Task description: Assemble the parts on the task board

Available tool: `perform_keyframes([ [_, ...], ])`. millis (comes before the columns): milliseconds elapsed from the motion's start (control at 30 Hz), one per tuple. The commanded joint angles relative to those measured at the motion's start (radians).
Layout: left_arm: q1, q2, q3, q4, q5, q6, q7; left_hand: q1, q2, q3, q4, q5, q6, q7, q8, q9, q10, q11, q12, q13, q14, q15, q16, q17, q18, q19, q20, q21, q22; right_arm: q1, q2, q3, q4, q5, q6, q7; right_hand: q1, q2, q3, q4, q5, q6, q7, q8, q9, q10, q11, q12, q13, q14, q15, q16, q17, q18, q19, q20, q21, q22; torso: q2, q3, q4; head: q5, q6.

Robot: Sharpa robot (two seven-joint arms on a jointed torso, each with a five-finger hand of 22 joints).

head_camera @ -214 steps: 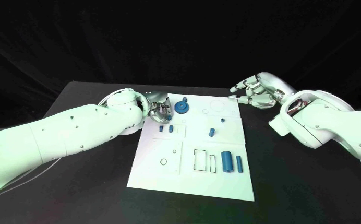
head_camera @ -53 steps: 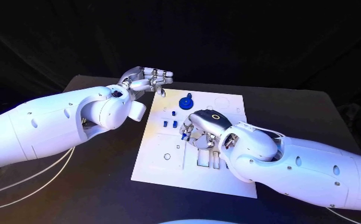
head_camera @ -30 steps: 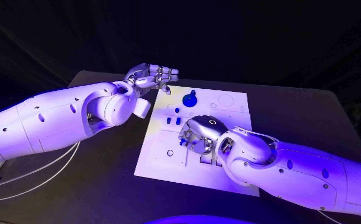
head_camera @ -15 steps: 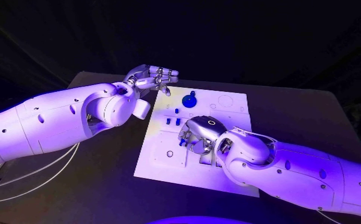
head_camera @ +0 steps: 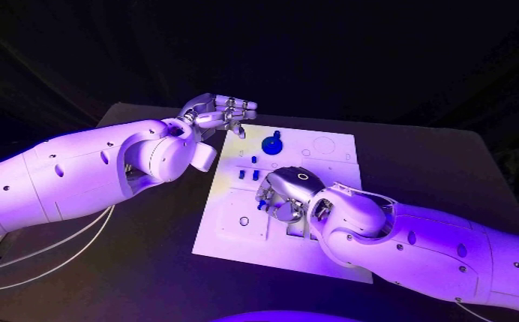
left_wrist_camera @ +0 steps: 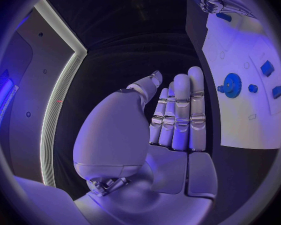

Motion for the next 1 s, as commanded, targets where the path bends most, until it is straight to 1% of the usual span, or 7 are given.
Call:
perform_keyframes([
  [33,0.001,0.002,0.001,0.003,0.0,0.018,0.001,0.004,0.007,-0.004,-0.003,0.003,-0.006,0.002,0.002,-0.002,-0.008,-0.001,0.004,-0.001,-0.007,0.0,0.004,-0.001,0.02,0.0,0.004,-0.002,-0.001,-0.002,0.003,-0.002,-0.004,-0.019,0.061,-0.011,-0.012,0.002,-0.003,-0.004,0.002,0.006,-0.001,0.006,0.0,0.007,0.002,-0.006,-0.001,0.044,-0.008,-0.007,-0.002,-0.01,0.021,0.0,-0.003,0.168,-0.001,-0.0006,0.001,-0.002,0.0],
  [200,0.001,0.002,0.001,0.004,-0.002,0.016,0.001,0.005,0.007,-0.005,-0.003,0.003,-0.007,0.002,0.003,-0.002,-0.01,0.0,0.005,-0.001,-0.007,0.0,0.005,-0.001,0.02,0.0,0.004,-0.002,-0.001,-0.002,0.008,-0.003,-0.005,-0.01,0.085,-0.002,-0.029,-0.005,-0.014,-0.002,0.005,0.003,0.0,0.003,0.0,0.006,0.003,-0.011,-0.001,0.043,-0.006,-0.008,-0.004,-0.009,0.02,0.001,-0.006,0.167,-0.001,-0.0009,0.0008,-0.001,0.0],
  [300,0.001,0.003,0.001,0.004,-0.002,0.014,0.002,0.002,0.008,-0.007,-0.001,0.003,-0.008,0.003,0.003,-0.002,-0.011,0.001,0.006,-0.001,-0.008,0.001,0.006,-0.001,0.019,0.001,0.004,-0.002,-0.001,-0.002,0.011,-0.004,-0.007,0.001,0.082,0.0,-0.043,-0.01,-0.024,0.001,0.01,-0.001,0.001,0.0,-0.001,0.005,0.004,-0.015,-0.002,0.043,-0.005,-0.008,-0.006,-0.008,0.017,0.002,-0.012,0.165,-0.001,-0.0009,0.001,-0.003,0.001],
  [533,0.001,0.003,0.001,0.005,-0.003,0.014,-0.003,0.012,0.015,-0.003,-0.007,0.003,-0.009,0.002,0.006,-0.002,-0.014,0.0,0.011,-0.001,-0.009,0.0,0.008,-0.002,0.02,0.002,0.004,-0.002,-0.001,-0.002,0.011,-0.005,-0.012,0.018,0.028,0.001,-0.102,-0.043,-0.077,0.023,0.011,-0.06,0.024,-0.017,-0.015,-0.044,0.026,-0.043,-0.009,0.044,0.012,-0.005,-0.005,-0.006,0.012,0.013,-0.025,0.161,-0.001,-0.0009,0.0004,-0.003,0.003],
  [733,0.001,0.002,0.001,0.002,-0.003,0.017,-0.008,0.019,0.019,0.0,-0.01,0.003,-0.01,0.002,0.008,-0.002,-0.015,0.0,0.014,-0.001,-0.01,0.0,0.009,-0.003,0.02,0.003,0.004,-0.001,0.0,-0.002,0.004,-0.005,-0.012,0.021,-0.013,-0.003,-0.109,-0.045,-0.105,0.023,0.01,-0.099,0.038,-0.016,-0.026,-0.085,0.04,-0.044,-0.01,0.041,0.023,-0.008,-0.013,-0.002,0.002,0.024,-0.046,0.153,-0.001,-0.0002,0.0003,-0.003,0.005],
  [933,0.001,0.001,0.001,0.001,-0.003,0.02,-0.011,0.015,0.018,-0.002,-0.009,0.003,-0.012,0.004,0.008,-0.002,-0.018,0.001,0.015,-0.001,-0.012,0.001,0.01,-0.003,0.02,0.002,0.004,-0.001,0.0,-0.003,-0.037,-0.001,0.027,0.032,-0.037,-0.009,-0.103,-0.042,-0.114,0.019,0.015,-0.105,0.04,-0.015,-0.029,-0.106,0.044,-0.042,-0.01,0.035,0.027,-0.019,-0.03,0.004,-0.01,0.028,-0.071,0.142,0.001,0.0011,0.0002,-0.006,0.01],
  [1000,0.001,0.0,0.001,0.001,-0.003,0.02,-0.011,0.014,0.018,-0.002,-0.009,0.003,-0.013,0.004,0.008,-0.002,-0.019,0.001,0.016,-0.001,-0.012,0.001,0.01,-0.003,0.02,0.002,0.004,-0.001,0.0,0.0,-0.062,0.004,0.05,0.04,-0.038,-0.012,-0.103,-0.043,-0.116,0.018,0.016,-0.106,0.04,-0.015,-0.029,-0.107,0.044,-0.041,-0.01,0.035,0.027,-0.019,-0.03,0.004,-0.01,0.029,-0.07,0.142,0.0,0.0,-0.0009,-0.006,0.01],
])
